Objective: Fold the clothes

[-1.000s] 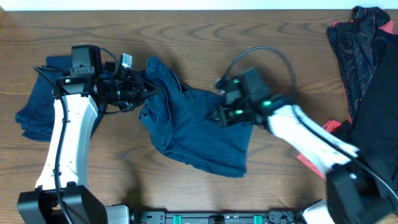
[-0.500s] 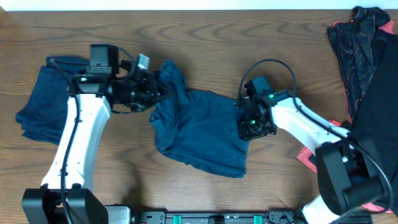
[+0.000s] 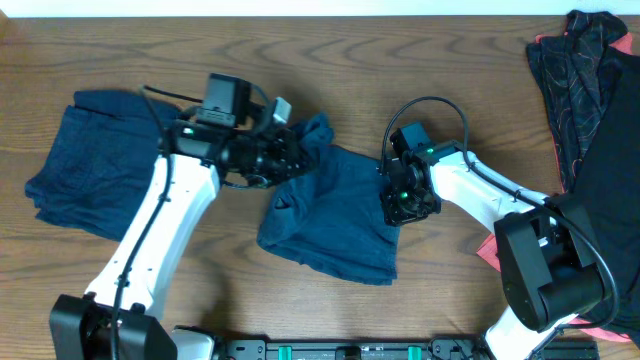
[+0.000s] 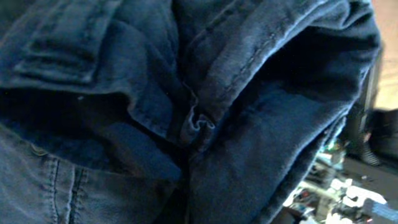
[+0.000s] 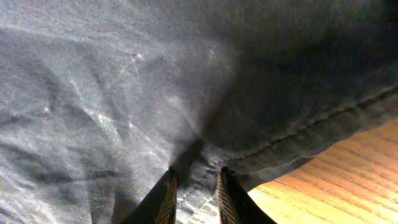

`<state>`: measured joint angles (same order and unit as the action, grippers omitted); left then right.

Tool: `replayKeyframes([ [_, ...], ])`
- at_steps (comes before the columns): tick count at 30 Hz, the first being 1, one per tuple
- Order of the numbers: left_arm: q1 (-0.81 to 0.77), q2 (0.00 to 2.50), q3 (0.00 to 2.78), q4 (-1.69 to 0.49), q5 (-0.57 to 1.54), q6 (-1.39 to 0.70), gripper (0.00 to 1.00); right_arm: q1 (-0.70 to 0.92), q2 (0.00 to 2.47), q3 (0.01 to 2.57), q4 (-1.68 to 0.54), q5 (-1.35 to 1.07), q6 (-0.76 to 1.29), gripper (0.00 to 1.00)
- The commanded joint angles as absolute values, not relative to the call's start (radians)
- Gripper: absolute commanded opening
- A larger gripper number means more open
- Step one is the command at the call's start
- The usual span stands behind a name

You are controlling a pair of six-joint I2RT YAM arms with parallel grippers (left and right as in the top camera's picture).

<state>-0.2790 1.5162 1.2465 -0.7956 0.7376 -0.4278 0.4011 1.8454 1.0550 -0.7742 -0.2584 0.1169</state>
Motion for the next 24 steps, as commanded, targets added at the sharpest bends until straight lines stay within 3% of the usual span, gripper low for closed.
replayKeyframes([
  [1, -0.353, 1.5, 1.28, -0.775, 0.687, -0.467, 0.06, 0.401, 1.93, 1.025, -0.744, -0.224, 0.108, 0.23],
  [11, -0.525, 1.5, 1.28, -0.75, 0.407, -0.708, 0.06, 0.402, 1.93, 1.025, -0.749, -0.224, 0.108, 0.23],
  [24, -0.635, 1.519, 1.28, -0.667, 0.312, -0.852, 0.06, 0.402, 1.93, 1.025, -0.762, -0.224, 0.107, 0.23],
])
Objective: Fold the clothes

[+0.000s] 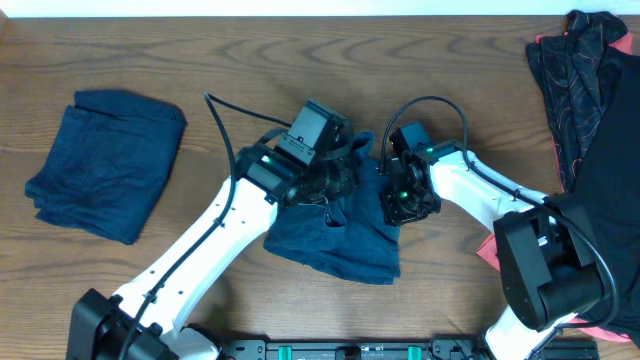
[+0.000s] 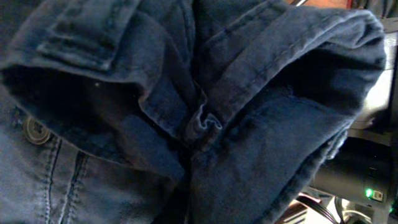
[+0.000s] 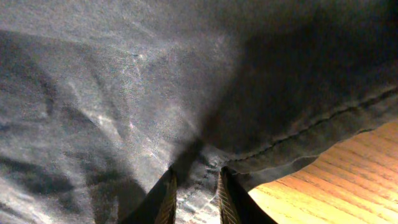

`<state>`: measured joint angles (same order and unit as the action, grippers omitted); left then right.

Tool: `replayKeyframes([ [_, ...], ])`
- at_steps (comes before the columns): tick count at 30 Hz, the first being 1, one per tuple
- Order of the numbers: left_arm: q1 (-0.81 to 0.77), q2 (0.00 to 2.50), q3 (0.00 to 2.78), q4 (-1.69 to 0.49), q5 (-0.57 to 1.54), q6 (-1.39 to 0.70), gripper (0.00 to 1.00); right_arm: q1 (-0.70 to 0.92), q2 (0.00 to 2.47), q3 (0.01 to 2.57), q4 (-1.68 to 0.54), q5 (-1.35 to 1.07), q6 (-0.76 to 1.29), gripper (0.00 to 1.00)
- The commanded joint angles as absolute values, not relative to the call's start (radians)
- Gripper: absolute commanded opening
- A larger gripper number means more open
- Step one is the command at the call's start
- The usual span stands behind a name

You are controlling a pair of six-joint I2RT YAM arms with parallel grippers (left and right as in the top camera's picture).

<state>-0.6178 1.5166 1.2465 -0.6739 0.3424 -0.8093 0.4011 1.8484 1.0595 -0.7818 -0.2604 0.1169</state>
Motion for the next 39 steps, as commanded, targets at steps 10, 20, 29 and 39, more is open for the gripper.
replayKeyframes([
  [10, -0.726, 1.544, 1.28, -0.604, 0.304, -0.872, 0.06, 0.402, 1.93, 1.025, -0.763, -0.224, 0.107, 0.23],
  [20, -0.741, 1.573, 1.268, -0.627, 0.275, -0.873, 0.06, 0.402, 1.93, 1.025, -0.767, -0.224, 0.107, 0.23],
  [29, -0.741, 1.571, 1.268, -0.626, 0.286, -0.85, 0.11, 0.401, 1.93, 1.026, -0.769, -0.224, 0.107, 0.21],
  [39, -0.725, 1.419, 1.268, -0.624, 0.294, -0.672, 0.16, 0.397, 1.889, 1.078, -0.872, -0.166, 0.12, 0.23],
])
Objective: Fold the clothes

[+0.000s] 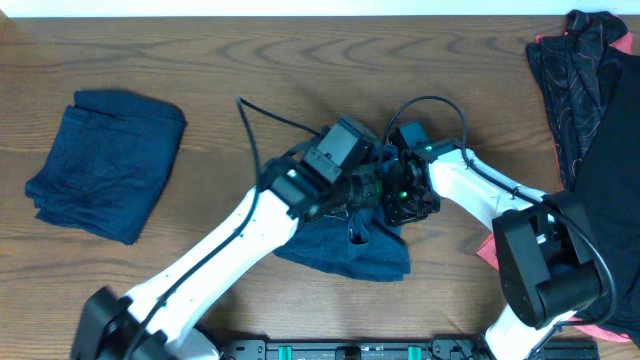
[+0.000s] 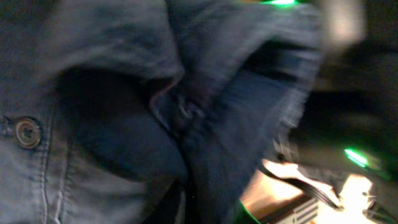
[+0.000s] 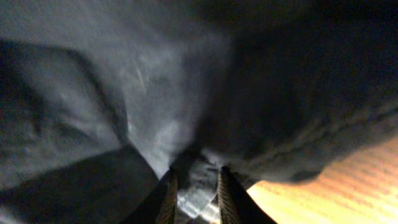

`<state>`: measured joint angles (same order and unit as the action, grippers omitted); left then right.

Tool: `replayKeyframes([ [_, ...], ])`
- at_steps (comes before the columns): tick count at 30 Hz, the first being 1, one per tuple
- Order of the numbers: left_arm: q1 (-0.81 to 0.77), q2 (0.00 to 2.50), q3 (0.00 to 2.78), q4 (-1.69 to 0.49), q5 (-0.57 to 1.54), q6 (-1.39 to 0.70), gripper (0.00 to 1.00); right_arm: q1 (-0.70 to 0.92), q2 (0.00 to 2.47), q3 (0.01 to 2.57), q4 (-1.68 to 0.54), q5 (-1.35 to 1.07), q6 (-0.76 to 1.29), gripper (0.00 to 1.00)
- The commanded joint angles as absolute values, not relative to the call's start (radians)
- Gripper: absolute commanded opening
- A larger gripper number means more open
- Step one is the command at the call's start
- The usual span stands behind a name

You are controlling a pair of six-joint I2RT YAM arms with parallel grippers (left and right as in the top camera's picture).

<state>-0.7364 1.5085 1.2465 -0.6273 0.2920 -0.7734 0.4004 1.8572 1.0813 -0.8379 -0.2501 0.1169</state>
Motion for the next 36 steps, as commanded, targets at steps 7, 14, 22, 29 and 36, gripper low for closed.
replayKeyframes([
  [7, -0.635, 1.283, 1.268, -0.627, 0.284, -0.568, 0.38, 0.361, 1.768, 1.191, -0.985, -0.101, 0.162, 0.34],
  [14, -0.495, 1.27, 1.268, -0.704, 0.168, -0.568, 0.38, 0.275, 1.623, 1.275, -1.067, -0.101, 0.164, 0.36],
  [22, -0.422, 1.395, 1.268, -0.735, 0.168, -0.569, 0.38, 0.277, 1.462, 1.361, -1.016, -0.279, 0.031, 0.42],
  [29, -0.423, 1.573, 1.268, -0.749, 0.176, -0.58, 0.38, 0.288, 1.529, 1.344, -0.968, -0.377, -0.001, 0.29],
  [36, -0.423, 1.74, 1.268, -0.761, 0.255, -0.58, 0.38, 0.289, 1.768, 1.325, -0.965, -0.424, -0.001, 0.25],
])
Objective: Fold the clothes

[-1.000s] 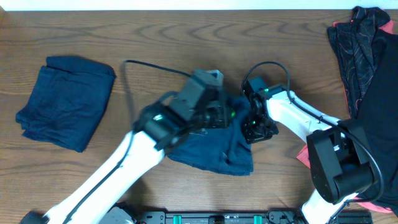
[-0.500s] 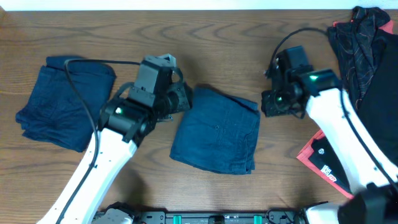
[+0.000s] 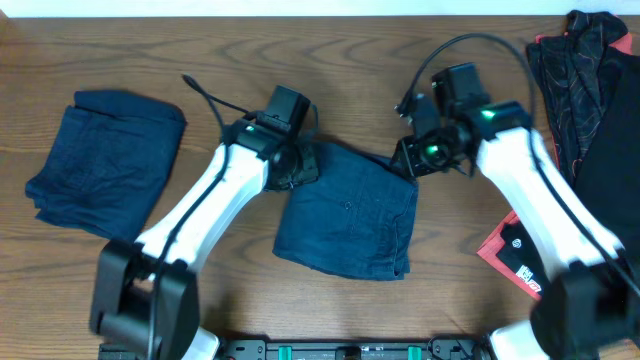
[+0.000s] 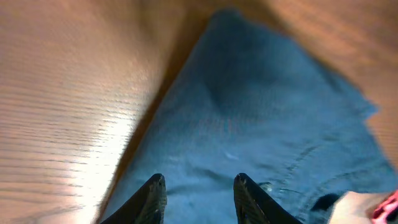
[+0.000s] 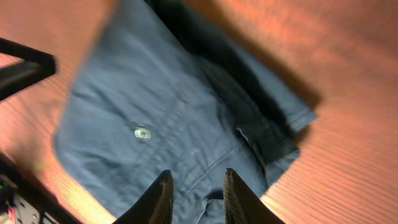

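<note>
A dark blue denim garment (image 3: 350, 215) lies folded flat at the table's centre. My left gripper (image 3: 300, 165) hovers open over its upper left corner. In the left wrist view the blurred cloth (image 4: 261, 118) fills the space beneath the open left gripper (image 4: 199, 193). My right gripper (image 3: 410, 160) is open above the upper right corner. The right wrist view has the right gripper (image 5: 198, 193) over the garment (image 5: 161, 118), whose button (image 5: 142, 133) faces up. Neither gripper holds anything.
A second dark blue garment (image 3: 105, 160) lies folded at the far left. A heap of black and red clothes (image 3: 590, 90) sits at the right edge, with a red and black item (image 3: 515, 255) below it. Bare wooden table (image 3: 150, 290) surrounds the work.
Both grippers were shut on the garment side by side at its right edge. Now both are open and off it, the left at its upper left, the right raised at its upper right.
My left gripper held the garment's lifted left edge while the right was shut on the right edge. The left was then over the middle with the cloth, then beside the right gripper. Now the garment lies folded in half and released.
</note>
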`<state>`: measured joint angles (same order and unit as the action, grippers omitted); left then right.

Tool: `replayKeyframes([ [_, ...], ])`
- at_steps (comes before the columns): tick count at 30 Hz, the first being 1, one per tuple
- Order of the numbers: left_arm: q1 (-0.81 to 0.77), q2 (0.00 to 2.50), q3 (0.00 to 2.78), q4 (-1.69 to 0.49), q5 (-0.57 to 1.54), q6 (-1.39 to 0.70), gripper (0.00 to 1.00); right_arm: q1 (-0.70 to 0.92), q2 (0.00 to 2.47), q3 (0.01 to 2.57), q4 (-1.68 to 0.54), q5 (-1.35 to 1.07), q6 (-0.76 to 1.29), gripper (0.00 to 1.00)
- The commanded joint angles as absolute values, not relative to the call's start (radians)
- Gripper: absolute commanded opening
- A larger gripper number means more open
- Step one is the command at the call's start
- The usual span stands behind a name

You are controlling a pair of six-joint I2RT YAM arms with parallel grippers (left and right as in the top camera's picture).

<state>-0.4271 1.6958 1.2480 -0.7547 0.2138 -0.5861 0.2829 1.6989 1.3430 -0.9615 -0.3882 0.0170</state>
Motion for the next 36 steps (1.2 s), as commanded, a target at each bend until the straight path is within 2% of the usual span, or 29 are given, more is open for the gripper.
replayKeyframes([
  [1, -0.423, 1.767, 1.268, -0.764, 0.254, -0.579, 0.38, 0.289, 1.813, 1.325, -0.964, -0.424, -0.001, 0.24],
  [8, -0.423, 1.889, 1.267, -0.789, 0.253, -0.58, 0.38, 0.288, 2.002, 1.325, -0.955, -0.369, 0.015, 0.13],
  [12, -0.423, 1.908, 1.267, -0.803, 0.253, -0.58, 0.38, 0.286, 2.024, 1.325, -0.918, -0.184, 0.101, 0.13],
  [16, -0.423, 1.908, 1.267, -0.812, 0.253, -0.58, 0.38, 0.286, 2.024, 1.326, -0.858, -0.076, 0.104, 0.15],
  [20, -0.423, 1.908, 1.267, -0.837, 0.254, -0.58, 0.37, 0.286, 2.021, 1.328, -0.831, -0.071, 0.104, 0.17],
  [22, -0.423, 1.907, 1.267, -0.859, 0.254, -0.58, 0.32, 0.286, 2.014, 1.335, -0.833, -0.07, 0.104, 0.17],
  [30, -0.422, 1.81, 1.268, -0.877, 0.241, -0.558, 0.31, 0.281, 1.867, 1.388, -0.849, -0.033, 0.104, 0.2],
  [31, -0.422, 1.792, 1.268, -0.85, 0.234, -0.53, 0.33, 0.281, 1.833, 1.392, -0.849, -0.027, 0.104, 0.2],
  [32, -0.422, 1.771, 1.268, -0.809, 0.225, -0.49, 0.44, 0.281, 1.794, 1.393, -0.849, -0.027, 0.104, 0.21],
  [33, -0.422, 1.752, 1.268, -0.761, 0.213, -0.45, 0.49, 0.283, 1.755, 1.393, -0.854, -0.032, 0.104, 0.22],
  [36, -0.421, 1.719, 1.268, -0.62, 0.167, -0.356, 0.52, 0.295, 1.658, 1.393, -0.916, -0.065, 0.104, 0.27],
])
